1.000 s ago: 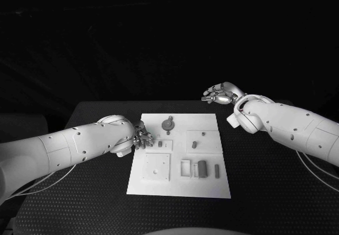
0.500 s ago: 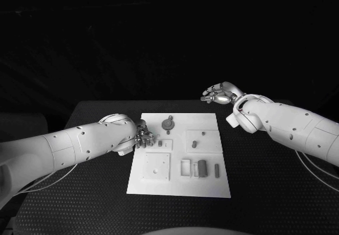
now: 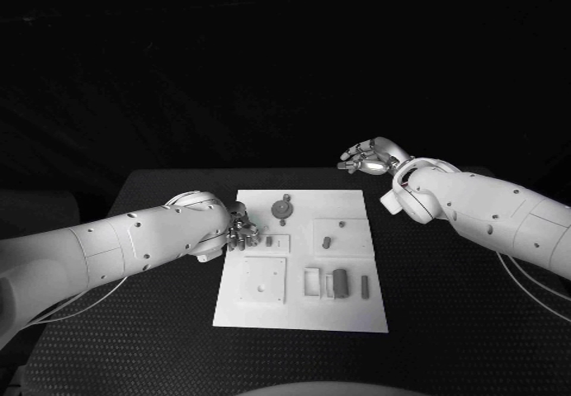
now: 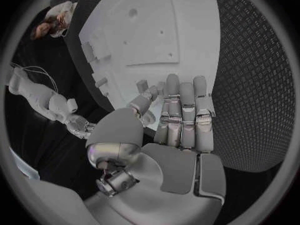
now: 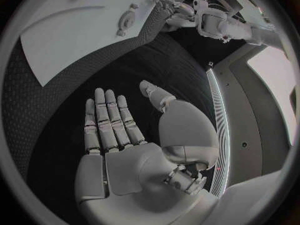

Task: Assemble the parts on the task board

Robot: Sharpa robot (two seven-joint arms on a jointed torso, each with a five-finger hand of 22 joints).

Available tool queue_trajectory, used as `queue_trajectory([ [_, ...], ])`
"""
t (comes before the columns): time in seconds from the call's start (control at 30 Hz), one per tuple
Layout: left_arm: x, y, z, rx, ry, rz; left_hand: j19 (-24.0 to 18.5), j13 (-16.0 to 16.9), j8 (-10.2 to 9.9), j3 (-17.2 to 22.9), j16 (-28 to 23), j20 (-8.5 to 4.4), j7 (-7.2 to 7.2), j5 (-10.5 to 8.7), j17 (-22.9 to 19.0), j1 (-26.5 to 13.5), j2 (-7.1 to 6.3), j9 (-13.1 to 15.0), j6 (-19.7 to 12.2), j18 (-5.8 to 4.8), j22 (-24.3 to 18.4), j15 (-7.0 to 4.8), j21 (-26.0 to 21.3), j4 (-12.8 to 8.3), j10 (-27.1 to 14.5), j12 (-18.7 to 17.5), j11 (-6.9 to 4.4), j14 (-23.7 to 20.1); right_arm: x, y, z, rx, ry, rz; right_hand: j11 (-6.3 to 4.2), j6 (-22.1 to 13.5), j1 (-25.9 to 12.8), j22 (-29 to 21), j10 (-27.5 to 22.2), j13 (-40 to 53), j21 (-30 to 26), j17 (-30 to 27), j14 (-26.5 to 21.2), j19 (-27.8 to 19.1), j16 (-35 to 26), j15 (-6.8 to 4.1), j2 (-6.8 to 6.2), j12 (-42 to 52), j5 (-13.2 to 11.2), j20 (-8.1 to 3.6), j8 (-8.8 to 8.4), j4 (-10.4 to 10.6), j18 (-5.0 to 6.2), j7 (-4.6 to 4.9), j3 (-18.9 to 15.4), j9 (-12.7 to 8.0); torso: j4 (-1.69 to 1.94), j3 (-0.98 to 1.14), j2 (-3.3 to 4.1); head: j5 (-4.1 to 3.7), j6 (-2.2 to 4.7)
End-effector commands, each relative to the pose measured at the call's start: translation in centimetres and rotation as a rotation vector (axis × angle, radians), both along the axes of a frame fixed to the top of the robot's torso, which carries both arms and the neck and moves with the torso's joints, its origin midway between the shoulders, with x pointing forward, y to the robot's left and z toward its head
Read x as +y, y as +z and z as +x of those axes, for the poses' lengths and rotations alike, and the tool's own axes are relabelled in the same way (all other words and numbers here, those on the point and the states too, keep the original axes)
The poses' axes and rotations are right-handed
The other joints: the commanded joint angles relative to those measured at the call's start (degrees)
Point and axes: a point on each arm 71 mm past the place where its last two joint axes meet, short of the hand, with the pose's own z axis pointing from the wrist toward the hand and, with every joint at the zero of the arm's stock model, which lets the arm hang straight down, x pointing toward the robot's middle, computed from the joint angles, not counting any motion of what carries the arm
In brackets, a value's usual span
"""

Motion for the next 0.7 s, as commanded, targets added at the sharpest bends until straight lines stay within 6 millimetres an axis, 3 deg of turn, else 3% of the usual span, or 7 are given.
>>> queue_trajectory([
  [0.03, 0.3, -0.5, -0.3, 0.026, 0.01, 0.012, -0.49, 0.15, -1.16, -1.03, -0.29, -0.14, 0.9, -3.85, -0.07, -2.41, -2.24, -0.22, -2.54, -0.71, 1.23, 0.03, 0.01, 1.16, -1.05, 0.23, 0.19, -0.72, 0.1, 0.0, -0.1, 0.001, 0.014, 0.001, 0.1, -0.53, 0.13, 0.07, 0.29, -0.09, -0.32, -0.11, -0.08, -0.55, -0.29, 0.47, 0.26, -0.35, -0.25, 0.06, 0.17, -0.1, -0.95, 1.6, -0.29, -0.07, 0.04, -0.02, -0.01, -0.06, 0.06],
  [0.07, 0.3, -0.5, -0.3, 0.022, 0.015, 0.01, -0.64, 0.2, -1.88, -1.32, -0.42, -0.15, 1.34, -4.75, -0.09, -3.45, -3.91, -0.51, -3.76, -0.73, 1.19, 0.05, -0.11, 1.96, -1.46, 0.18, 0.45, -0.97, 0.1, 0.0, 0.0, 0.0, 0.014, 0.001, 0.1, -0.55, 0.14, 0.09, 0.28, -0.09, -0.35, -0.14, -0.14, -0.59, -0.32, 0.5, 0.24, -0.38, -0.25, 0.06, 0.17, -0.11, -0.97, 1.6, -0.31, -0.1, 0.02, -0.02, 0.0, -0.04, 0.08],
  [0.23, 0.4, -0.4, -0.2, 0.01, 0.029, 0.003, -0.89, 0.65, -4.18, -1.87, -0.53, -0.17, 2.67, -5.45, -0.01, -6.91, -8.39, -1.69, -7.8, -0.71, 1.16, 0.01, -0.44, 5.57, -2.33, 0.44, 1.43, -1.49, 0.1, 0.0, 0.0, 0.0, 0.013, 0.001, 0.12, -0.62, 0.15, 0.17, 0.26, -0.1, -0.44, -0.27, -0.31, -0.75, -0.41, 0.59, 0.18, -0.48, -0.25, 0.07, 0.17, -0.11, -1.03, 1.63, -0.35, -0.2, 0.0, -0.02, 0.0, -0.03, 0.14],
  [0.43, 0.6, -0.4, -0.2, -0.003, 0.05, -0.012, -1.35, 1.07, -4.99, -5.1, -0.56, -0.19, 3.15, -5.46, 0.08, -10.08, -10.01, -2.17, -9.58, -0.63, 1.13, 0.01, -0.82, 6.36, -3.2, 0.61, 1.86, -2.15, 0.1, 0.0, 0.0, -0.002, 0.011, 0.001, 0.12, -0.68, 0.15, 0.24, 0.27, -0.09, -0.49, -0.38, -0.45, -0.88, -0.47, 0.66, 0.16, -0.56, -0.25, 0.09, 0.18, -0.1, -1.09, 1.68, -0.38, -0.28, 0.0, -0.01, -0.02, -0.06, 0.12],
  [0.7, 1.8, -0.1, -0.1, -0.043, 0.094, -0.03, -1.4, 1.37, -5.65, -6.97, -0.51, -0.23, 3.51, -5.44, 0.13, -11.15, -10.75, -2.55, -11.08, -0.49, 1.06, -0.07, -1.09, 5.94, -3.56, 0.83, 2.14, -2.35, 0.0, -0.1, -0.1, -0.001, 0.011, 0.001, 0.13, -0.73, 0.16, 0.32, 0.29, -0.09, -0.51, -0.46, -0.53, -0.98, -0.5, 0.71, 0.15, -0.62, -0.25, 0.09, 0.19, -0.08, -1.13, 1.72, -0.4, -0.35, -0.04, 0.02, 0.0, -0.17, 0.36],
])
